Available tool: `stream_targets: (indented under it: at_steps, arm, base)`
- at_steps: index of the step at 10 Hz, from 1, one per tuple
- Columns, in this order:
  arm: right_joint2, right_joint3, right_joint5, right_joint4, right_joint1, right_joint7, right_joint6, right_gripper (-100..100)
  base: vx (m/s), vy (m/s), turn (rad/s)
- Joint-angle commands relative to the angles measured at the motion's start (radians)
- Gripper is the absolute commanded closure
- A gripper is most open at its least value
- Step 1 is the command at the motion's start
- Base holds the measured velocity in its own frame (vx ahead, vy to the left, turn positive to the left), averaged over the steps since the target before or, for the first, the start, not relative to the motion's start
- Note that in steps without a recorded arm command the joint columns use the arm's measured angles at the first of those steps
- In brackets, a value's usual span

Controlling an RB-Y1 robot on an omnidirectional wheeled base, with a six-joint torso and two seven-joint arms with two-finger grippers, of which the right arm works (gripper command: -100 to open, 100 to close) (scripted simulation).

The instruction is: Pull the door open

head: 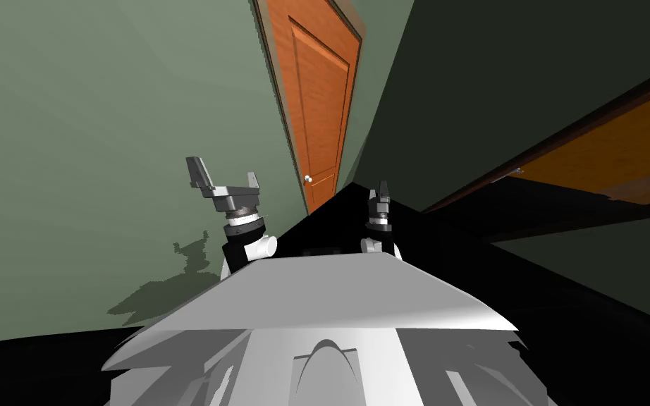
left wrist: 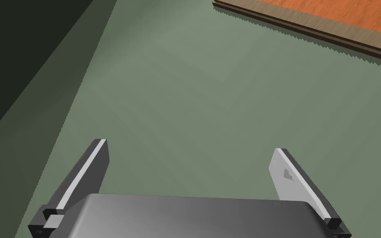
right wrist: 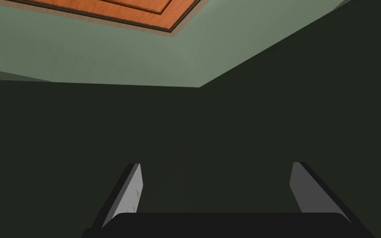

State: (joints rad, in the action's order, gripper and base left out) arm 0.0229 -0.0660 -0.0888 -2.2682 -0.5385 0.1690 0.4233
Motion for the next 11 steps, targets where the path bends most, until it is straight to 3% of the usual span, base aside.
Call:
stream_targets:
  at_steps: [1, 3, 11]
  arm:
    - [-0.013, -0.001, -0.012, 0.04, 0.013, 0.023, 0.017, -100]
    - [-0.02, -0.001, -0.02, 0.066, 0.022, 0.037, 0.027, -100]
    - [-0.067, -0.003, -0.075, 0.251, 0.084, 0.142, 0.104, -100]
  base:
    - [0.121, -0.094, 0.081]
    - [0.106, 0.055, 0.01]
    - [0.102, 0.032, 0.035]
